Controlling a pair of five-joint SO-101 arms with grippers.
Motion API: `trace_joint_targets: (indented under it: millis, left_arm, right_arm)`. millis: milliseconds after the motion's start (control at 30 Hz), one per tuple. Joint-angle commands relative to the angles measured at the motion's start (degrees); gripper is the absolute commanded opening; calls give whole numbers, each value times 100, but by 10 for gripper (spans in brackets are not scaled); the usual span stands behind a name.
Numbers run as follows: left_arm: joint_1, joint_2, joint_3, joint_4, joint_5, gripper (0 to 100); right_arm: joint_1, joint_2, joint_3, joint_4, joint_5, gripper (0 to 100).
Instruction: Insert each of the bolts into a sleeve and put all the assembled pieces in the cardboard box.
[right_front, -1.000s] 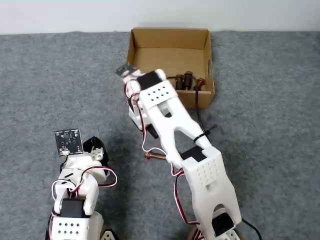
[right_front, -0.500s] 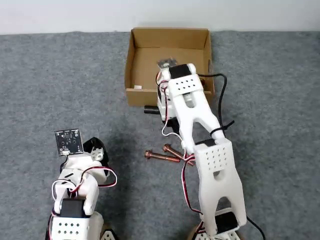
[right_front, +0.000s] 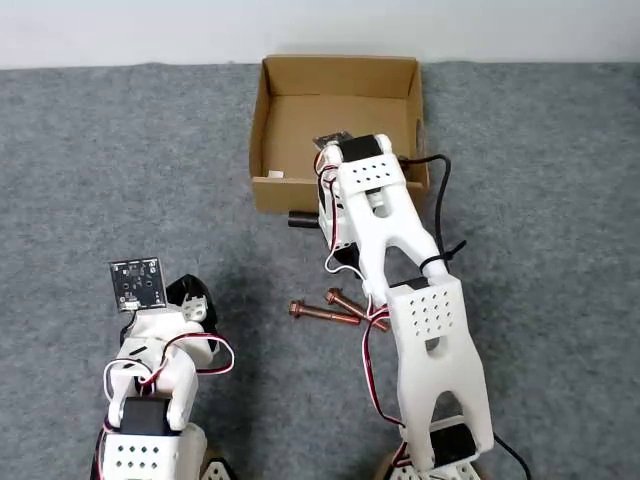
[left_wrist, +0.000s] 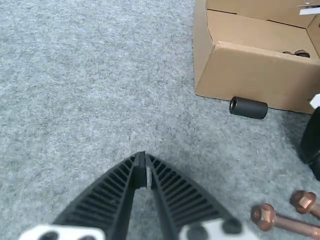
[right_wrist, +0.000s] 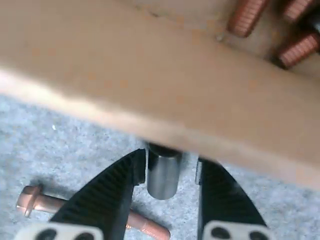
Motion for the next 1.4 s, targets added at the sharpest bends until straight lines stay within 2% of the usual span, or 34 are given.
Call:
trace_joint_targets:
  millis: [0, 200, 367, 400, 800, 900, 1033, 1133, 1233, 1367]
  left_arm:
    - [-18, -9, -31, 35, 35, 6]
    - [-18, -9, -31, 35, 35, 6]
    - [-18, -9, -31, 35, 35, 6]
    - [-18, -9, -31, 35, 35, 6]
    - [176, -18, -31, 53, 9, 7]
    - [369, -53, -75, 53, 0, 7]
    - [422, -18, -629, 202, -440, 7]
    - [527, 0, -1490, 782, -457, 6]
    - [949, 105, -2220, 1591, -448, 6]
    - [1231, 1152, -3248, 2136, -105, 6]
  right_arm:
    - [127, -48, -334, 224, 70, 140]
    - [127, 330, -325, 163, 62, 137]
    - [119, 479, -334, 163, 35, 1]
    - [119, 435, -334, 180, 35, 18]
    - [127, -1613, -185, 251, 35, 8]
    - [110, -2457, 413, 259, 18, 8]
    - [145, -3767, 1670, 251, -360, 8]
    - [259, -4778, 2673, 224, -624, 8]
    - [391, -5727, 3578, 180, -826, 8]
    - [743, -6800, 4571, 57, -1037, 8]
